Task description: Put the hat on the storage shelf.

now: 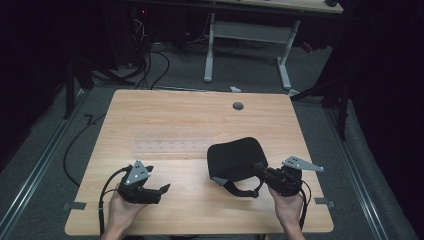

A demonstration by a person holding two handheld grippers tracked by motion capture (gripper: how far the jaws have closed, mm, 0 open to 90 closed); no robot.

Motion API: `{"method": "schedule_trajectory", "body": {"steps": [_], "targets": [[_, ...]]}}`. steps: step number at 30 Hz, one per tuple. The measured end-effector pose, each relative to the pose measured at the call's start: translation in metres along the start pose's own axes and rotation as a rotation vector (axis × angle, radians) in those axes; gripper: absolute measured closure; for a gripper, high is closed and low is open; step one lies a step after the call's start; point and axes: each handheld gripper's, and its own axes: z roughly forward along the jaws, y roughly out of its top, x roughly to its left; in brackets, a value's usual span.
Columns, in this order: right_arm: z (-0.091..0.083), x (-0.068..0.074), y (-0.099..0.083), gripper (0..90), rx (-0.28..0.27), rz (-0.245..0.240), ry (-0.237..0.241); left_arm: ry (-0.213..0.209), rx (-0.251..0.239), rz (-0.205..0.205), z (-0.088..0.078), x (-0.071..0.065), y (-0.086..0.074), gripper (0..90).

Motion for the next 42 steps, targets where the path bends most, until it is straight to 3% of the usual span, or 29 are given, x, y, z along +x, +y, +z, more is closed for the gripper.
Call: {"method": "schedule_trajectory", "body": {"steps": [9,14,30,36,42], "targets": [[0.015,0.018,0.001,84.1,0.026,-0.028,0.044,-0.086,0.024,0.013,0.002,-0.018,0.001,16.6],[0.028,0.032,0.004,84.1,0.048,-0.05,0.075,-0.103,0.017,0.022,0.0,-0.023,0.0,16.6],[0.053,0.051,0.009,84.0,0.142,-0.079,0.135,-0.119,0.025,0.067,0.005,-0.031,-0.004,16.5],[0.06,0.058,0.009,83.9,0.19,-0.101,0.135,-0.117,0.028,0.1,0.006,-0.033,-0.006,17.0],[0.063,0.058,0.011,83.7,0.211,-0.099,0.141,-0.119,0.035,0.098,0.006,-0.033,-0.009,18.6]]}}
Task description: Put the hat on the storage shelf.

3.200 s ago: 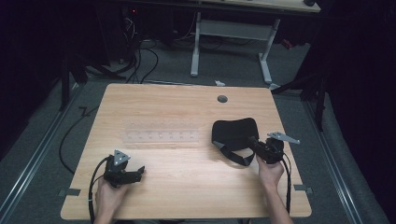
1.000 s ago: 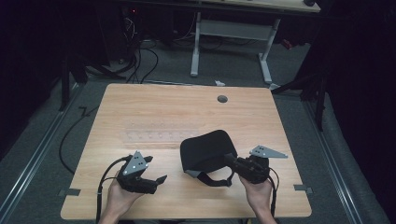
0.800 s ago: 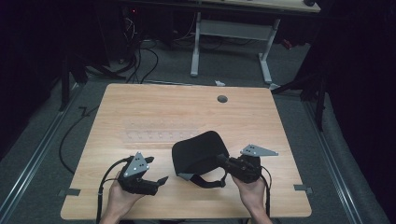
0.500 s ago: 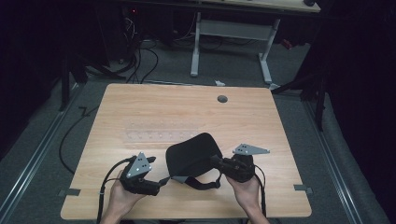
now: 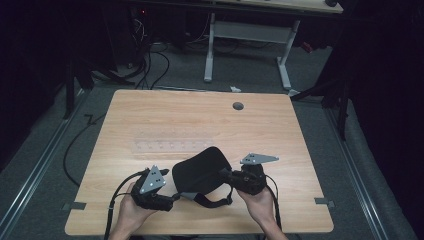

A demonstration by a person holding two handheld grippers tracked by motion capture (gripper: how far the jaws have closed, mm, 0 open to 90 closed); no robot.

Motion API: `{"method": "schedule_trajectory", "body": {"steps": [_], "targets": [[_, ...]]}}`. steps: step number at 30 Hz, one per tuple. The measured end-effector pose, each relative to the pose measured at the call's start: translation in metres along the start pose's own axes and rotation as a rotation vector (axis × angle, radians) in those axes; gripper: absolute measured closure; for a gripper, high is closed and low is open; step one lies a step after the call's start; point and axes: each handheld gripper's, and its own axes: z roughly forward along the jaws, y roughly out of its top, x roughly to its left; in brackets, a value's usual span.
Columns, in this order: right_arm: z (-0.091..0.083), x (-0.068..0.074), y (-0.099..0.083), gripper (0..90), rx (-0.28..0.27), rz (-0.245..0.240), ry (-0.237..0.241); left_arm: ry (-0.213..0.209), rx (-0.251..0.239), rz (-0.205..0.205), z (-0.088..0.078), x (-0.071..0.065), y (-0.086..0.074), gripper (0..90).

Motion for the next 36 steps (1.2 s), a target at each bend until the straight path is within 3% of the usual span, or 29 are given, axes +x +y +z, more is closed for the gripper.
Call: {"method": "schedule_trajectory", "body": {"steps": [10,15,21,24,25,28,36], "targets": [[0.005,0.005,0.003,83.7,0.014,-0.015,0.024,0.013,0.003,0.012,0.002,0.0,-0.003,18.8],[0.007,0.004,0.004,83.6,0.013,-0.002,0.058,0.016,0.007,0.009,0.001,0.002,-0.004,19.7],[0.008,0.004,0.004,83.5,0.009,0.006,0.093,0.037,0.014,0.033,0.002,0.002,-0.007,22.4],[0.011,0.005,0.004,83.6,0.009,0.024,0.141,-0.008,0.021,0.016,0.003,-0.002,-0.009,31.3],[0.012,0.006,0.004,83.6,0.011,0.029,0.165,-0.01,0.032,0.028,0.004,-0.003,-0.01,31.8],[0.018,0.011,0.005,83.5,0.014,0.0,0.157,0.019,0.044,0.066,0.01,-0.005,-0.015,35.2],[0.021,0.012,0.006,80.1,0.004,0.008,0.163,-0.016,0.044,0.035,0.005,-0.003,-0.01,53.9]]}}
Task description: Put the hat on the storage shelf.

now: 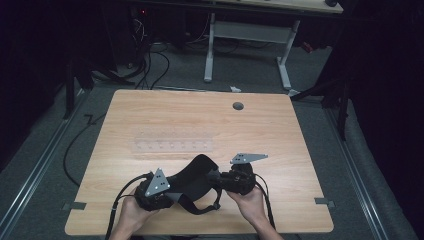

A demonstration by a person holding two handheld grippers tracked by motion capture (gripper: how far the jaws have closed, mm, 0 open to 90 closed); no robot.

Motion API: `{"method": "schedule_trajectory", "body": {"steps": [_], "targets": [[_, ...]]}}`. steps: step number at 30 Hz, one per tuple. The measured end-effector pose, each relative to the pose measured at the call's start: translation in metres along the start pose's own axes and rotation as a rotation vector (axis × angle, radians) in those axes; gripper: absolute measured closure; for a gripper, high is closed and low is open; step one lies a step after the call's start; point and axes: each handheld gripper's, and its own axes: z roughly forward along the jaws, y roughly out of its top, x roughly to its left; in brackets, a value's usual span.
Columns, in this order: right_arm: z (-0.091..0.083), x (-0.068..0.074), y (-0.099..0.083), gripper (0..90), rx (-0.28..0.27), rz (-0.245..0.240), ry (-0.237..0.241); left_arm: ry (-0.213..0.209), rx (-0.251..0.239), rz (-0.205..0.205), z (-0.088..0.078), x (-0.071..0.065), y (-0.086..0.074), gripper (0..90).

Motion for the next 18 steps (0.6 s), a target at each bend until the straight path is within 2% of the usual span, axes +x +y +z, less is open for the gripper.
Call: {"method": "schedule_trajectory", "body": {"steps": [3,8,12,15,18], "targets": [[0.0,-0.001,0.001,78.8,-0.006,-0.003,-0.009,-0.034,0.018,0.0,-0.001,-0.001,-0.001,62.5],[-0.001,-0.003,0.001,75.8,-0.009,-0.002,-0.015,-0.113,0.041,-0.033,-0.005,-0.003,0.001,74.0],[-0.001,-0.005,0.001,72.6,-0.017,0.006,-0.017,-0.169,0.06,-0.012,-0.01,-0.008,0.003,82.9],[-0.001,-0.007,0.002,69.6,-0.024,0.016,-0.015,-0.197,0.074,-0.016,-0.011,-0.012,0.004,85.8],[-0.002,-0.009,0.003,65.9,-0.037,0.015,-0.018,-0.205,0.076,-0.022,-0.011,-0.011,0.005,86.1]]}}
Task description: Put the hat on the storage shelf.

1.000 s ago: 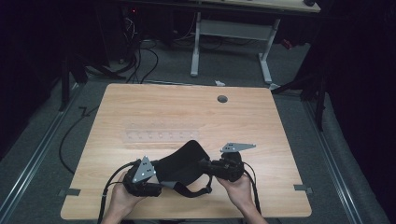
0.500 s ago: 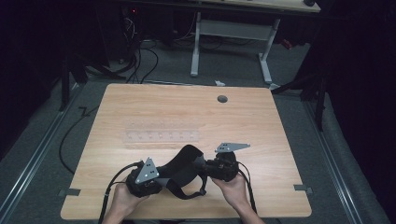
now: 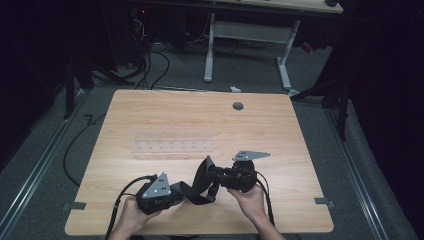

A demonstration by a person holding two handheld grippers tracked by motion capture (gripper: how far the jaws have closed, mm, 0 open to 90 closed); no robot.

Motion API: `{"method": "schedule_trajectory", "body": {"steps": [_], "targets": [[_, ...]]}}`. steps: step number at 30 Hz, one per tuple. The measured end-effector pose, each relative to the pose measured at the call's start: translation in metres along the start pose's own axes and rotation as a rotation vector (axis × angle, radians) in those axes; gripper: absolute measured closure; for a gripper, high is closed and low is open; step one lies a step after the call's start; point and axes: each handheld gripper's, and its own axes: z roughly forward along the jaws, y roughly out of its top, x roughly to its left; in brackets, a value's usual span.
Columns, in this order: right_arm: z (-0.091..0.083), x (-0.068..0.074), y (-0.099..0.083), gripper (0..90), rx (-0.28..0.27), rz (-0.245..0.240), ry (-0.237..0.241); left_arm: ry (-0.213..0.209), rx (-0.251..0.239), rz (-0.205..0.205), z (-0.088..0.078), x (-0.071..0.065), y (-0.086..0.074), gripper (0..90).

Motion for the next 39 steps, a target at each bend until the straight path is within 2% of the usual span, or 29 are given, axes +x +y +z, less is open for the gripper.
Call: {"method": "schedule_trajectory", "body": {"steps": [6,9,11,14,19,21,25,27,31,34,37,39], "targets": [[-0.012,-0.006,0.001,55.6,-0.048,0.015,-0.019,0.005,-0.021,-0.027,-0.003,0.003,0.002,86.1],[-0.021,-0.011,-0.001,52.2,-0.087,0.018,-0.055,-0.003,-0.046,-0.048,-0.009,0.003,0.006,86.2],[-0.026,-0.016,-0.005,50.6,-0.095,0.018,-0.089,-0.01,-0.064,-0.063,-0.011,0.004,0.008,86.1],[-0.027,-0.027,-0.015,49.2,-0.075,0.0,-0.176,-0.019,-0.078,-0.079,-0.015,0.006,0.011,86.0],[-0.024,-0.05,-0.039,46.3,-0.018,0.024,-0.331,-0.008,-0.105,-0.104,-0.019,0.009,0.014,85.9],[-0.023,-0.058,-0.046,45.4,0.01,0.015,-0.402,0.001,-0.116,-0.114,-0.022,0.011,0.016,85.9],[-0.023,-0.068,-0.055,44.5,0.059,-0.016,-0.513,0.016,-0.12,-0.131,-0.026,0.014,0.02,85.6],[-0.023,-0.073,-0.058,43.7,0.073,-0.018,-0.54,0.018,-0.13,-0.147,-0.029,0.017,0.022,85.5],[-0.024,-0.082,-0.064,42.9,0.081,-0.007,-0.591,0.018,-0.147,-0.148,-0.033,0.018,0.025,85.5],[-0.024,-0.088,-0.066,42.2,0.083,0.01,-0.614,0.029,-0.159,-0.149,-0.036,0.02,0.028,85.5],[-0.024,-0.091,-0.068,40.9,0.087,-0.009,-0.643,0.046,-0.171,-0.153,-0.038,0.024,0.031,85.5],[-0.023,-0.092,-0.069,40.3,0.08,-0.011,-0.642,0.055,-0.18,-0.153,-0.041,0.026,0.032,85.5]]}}
